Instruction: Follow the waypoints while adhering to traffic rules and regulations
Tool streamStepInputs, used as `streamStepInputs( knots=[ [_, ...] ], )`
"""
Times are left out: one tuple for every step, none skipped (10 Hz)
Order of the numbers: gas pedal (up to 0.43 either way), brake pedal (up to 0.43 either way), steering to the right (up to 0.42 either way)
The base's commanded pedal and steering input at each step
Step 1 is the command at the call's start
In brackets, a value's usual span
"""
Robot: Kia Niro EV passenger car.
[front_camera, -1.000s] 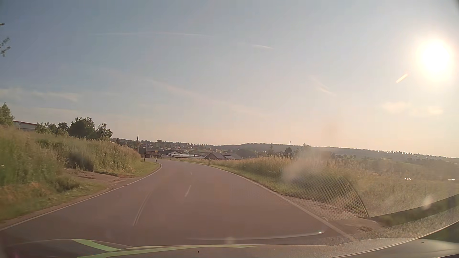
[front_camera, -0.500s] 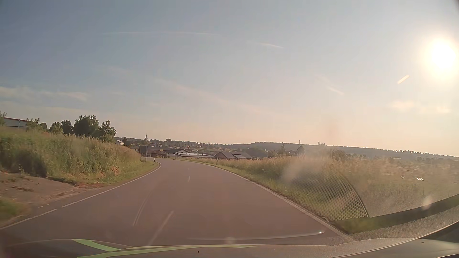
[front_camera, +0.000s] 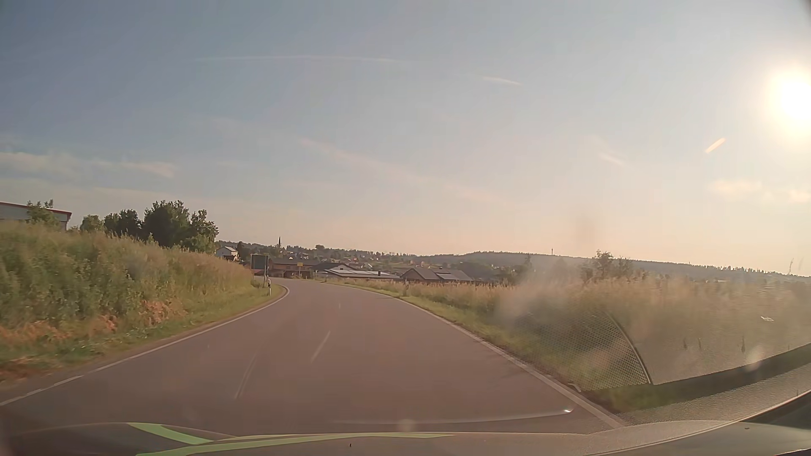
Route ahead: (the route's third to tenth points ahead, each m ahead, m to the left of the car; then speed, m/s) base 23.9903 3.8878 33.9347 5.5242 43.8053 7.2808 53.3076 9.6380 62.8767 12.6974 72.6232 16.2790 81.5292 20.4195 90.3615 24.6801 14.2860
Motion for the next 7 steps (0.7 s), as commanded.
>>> streamStepInputs(
  knots=[
    [0.157,0.0,-0.034],
    [0.15,0.0,-0.034],
    [0.138,0.0,-0.034],
    [0.13,0.0,-0.034],
    [0.118,0.0,-0.033],
    [0.11,0.0,-0.031],
    [0.11,0.0,-0.028]
  ],
)
